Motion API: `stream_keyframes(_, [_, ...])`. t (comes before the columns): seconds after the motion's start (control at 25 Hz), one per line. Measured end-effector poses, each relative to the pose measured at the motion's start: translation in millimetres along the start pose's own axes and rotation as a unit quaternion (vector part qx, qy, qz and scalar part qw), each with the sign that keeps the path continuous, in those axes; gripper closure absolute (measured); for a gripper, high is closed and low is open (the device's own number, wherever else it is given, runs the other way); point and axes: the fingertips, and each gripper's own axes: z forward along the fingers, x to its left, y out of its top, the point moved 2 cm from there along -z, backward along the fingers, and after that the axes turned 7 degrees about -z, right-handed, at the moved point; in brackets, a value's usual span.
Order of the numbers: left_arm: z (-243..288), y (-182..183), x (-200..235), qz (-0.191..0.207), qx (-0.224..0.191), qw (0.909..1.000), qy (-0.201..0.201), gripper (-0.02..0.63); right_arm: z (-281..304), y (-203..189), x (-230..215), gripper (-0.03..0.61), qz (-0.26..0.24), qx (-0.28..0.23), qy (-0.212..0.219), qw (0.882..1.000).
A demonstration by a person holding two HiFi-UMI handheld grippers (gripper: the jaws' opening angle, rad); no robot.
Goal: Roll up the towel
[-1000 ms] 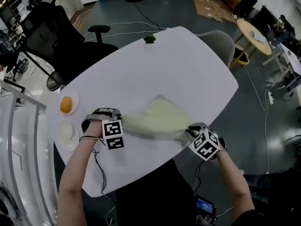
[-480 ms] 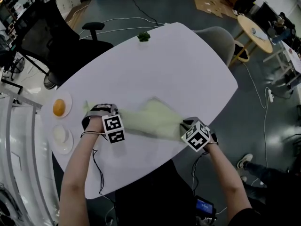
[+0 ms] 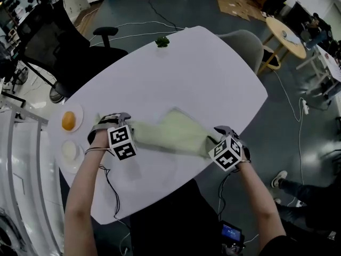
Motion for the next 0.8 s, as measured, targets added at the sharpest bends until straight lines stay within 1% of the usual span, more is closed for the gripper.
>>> stream_keyframes(0.2, [-34.2,-9.2,-0.7,-0.012,-0.031,0.9994,0.006,0.361,-35.3,8.0,-9.0,0.397,-0.035,-0.011,-0.049,0.998])
stream_keyframes(0.36, [-56.1,-15.9,-15.7,-0.003,-0.05,0.9987,0.0,0.331,-59.5,16.0,-0.8,0.39,-0.034,-0.029,-0.06,0.997])
stream_keyframes(0.48, [-63.5,-18.3,-31.2,0.004,-0.06,0.9982,-0.004,0.328,-68.6,20.2,15.6,0.38,-0.031,-0.037,-0.059,0.997])
stream_keyframes(0.56, [-64.2,-19.7,-42.2,0.011,-0.063,0.998,-0.005,0.33,-70.3,21.9,31.4,0.377,-0.034,-0.04,-0.054,0.997])
stream_keyframes(0.68, [-56.4,-23.2,-52.2,0.024,-0.057,0.9981,0.005,0.342,-65.1,19.7,56.4,0.376,-0.041,-0.039,-0.042,0.997])
stream_keyframes(0.72, [-51.7,-24.9,-53.1,0.025,-0.054,0.9982,0.011,0.354,-60.8,17.1,64.6,0.376,-0.042,-0.038,-0.037,0.998])
stream_keyframes(0.8, [-40.5,-29.2,-51.5,0.019,-0.047,0.9984,0.023,0.405,-48.6,8.9,79.7,0.376,-0.042,-0.031,-0.028,0.998])
